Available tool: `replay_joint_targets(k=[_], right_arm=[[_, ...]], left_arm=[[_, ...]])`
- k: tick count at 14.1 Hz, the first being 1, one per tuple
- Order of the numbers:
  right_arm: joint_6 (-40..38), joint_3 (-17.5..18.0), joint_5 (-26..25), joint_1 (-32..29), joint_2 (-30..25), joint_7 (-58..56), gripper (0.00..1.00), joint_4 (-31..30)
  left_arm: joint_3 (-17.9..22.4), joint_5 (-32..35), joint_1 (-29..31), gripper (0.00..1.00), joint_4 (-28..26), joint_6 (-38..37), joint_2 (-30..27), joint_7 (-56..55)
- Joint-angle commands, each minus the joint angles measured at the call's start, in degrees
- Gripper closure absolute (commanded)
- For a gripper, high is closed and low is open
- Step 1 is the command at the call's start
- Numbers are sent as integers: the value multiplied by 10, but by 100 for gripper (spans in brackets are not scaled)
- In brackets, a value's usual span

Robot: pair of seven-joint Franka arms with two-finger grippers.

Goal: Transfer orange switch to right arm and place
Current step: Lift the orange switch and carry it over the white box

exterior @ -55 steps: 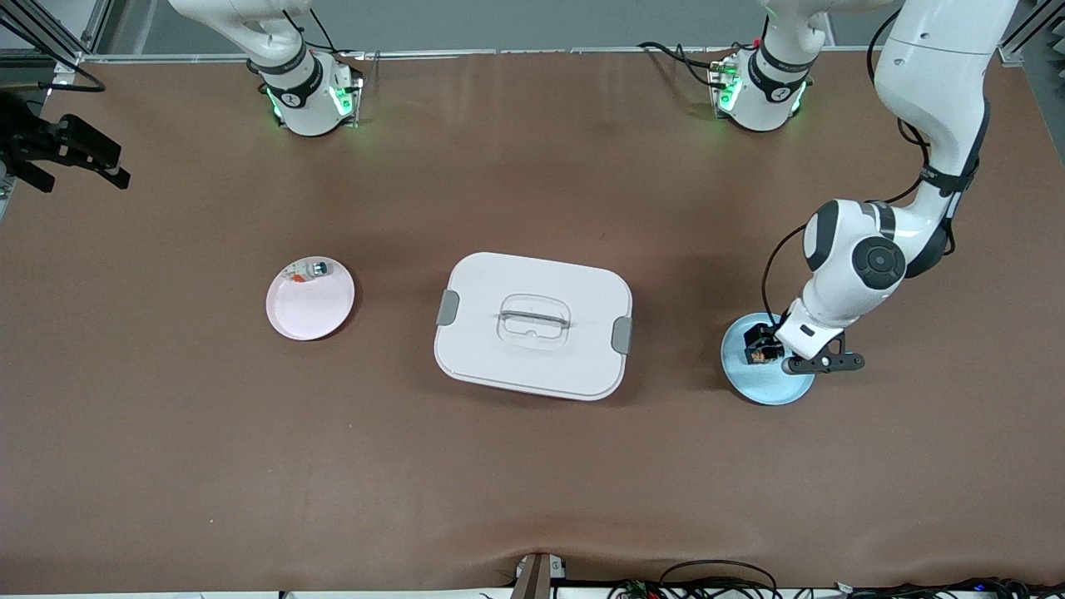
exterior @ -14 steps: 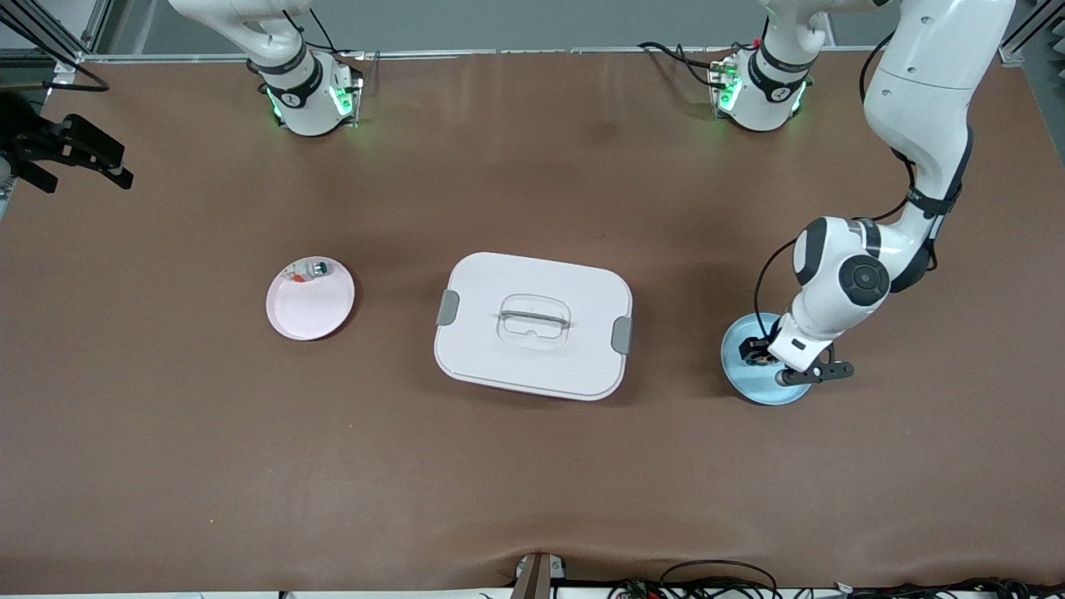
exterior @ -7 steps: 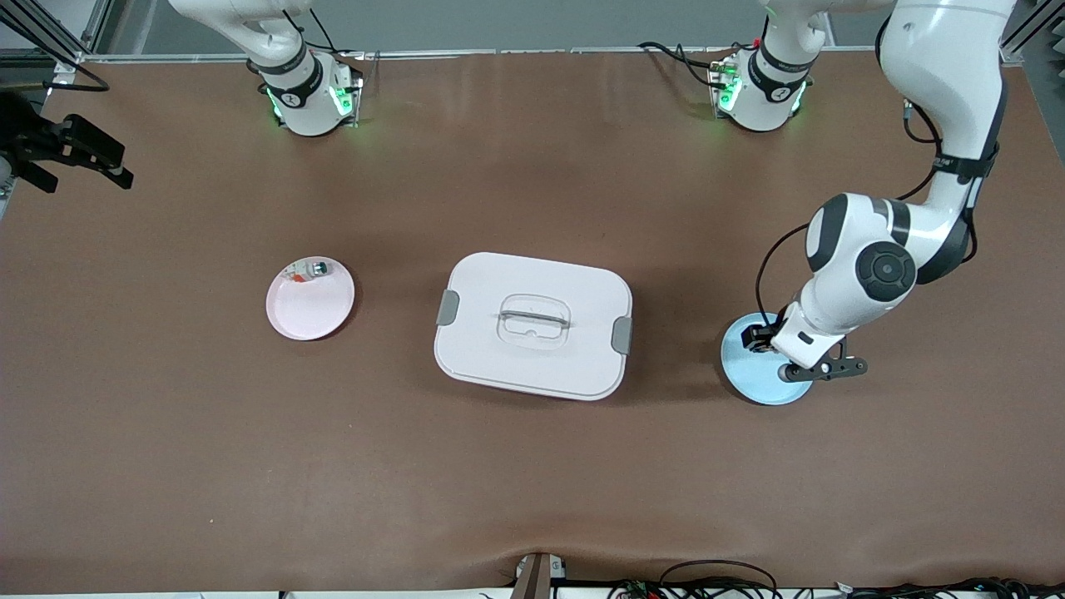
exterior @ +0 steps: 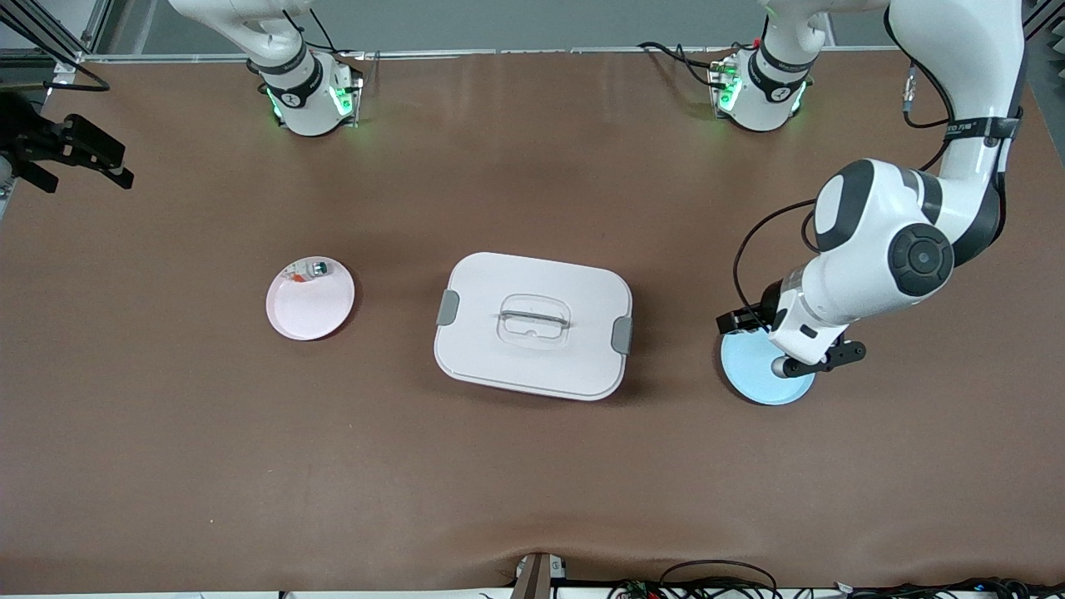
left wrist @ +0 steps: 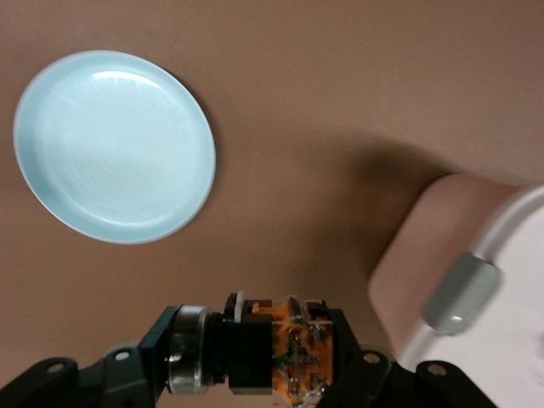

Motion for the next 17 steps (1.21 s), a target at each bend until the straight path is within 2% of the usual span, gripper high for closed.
replay_joint_targets(k=[1,6,10,14,17], right_arm=[[3,-1,2,3,-7,7,0,1],[16,3,-6,13,-4,6,0,14],[14,1,-8,11,-2,6,0,25],[8,-1,-7,8,14,6,0,25],[0,0,-1,9,15,0,0,18]], left_arm=[[-25,-62,3,100,35,-27,5,-103],[-90,-77,-32,100,104,-27,34,-395],[-92,-98,-106,100,165,-21,63,-599],[-91,-99,-172,100,188,34,69,-722],[-92,-99,-203,100,190,84,72,-766]])
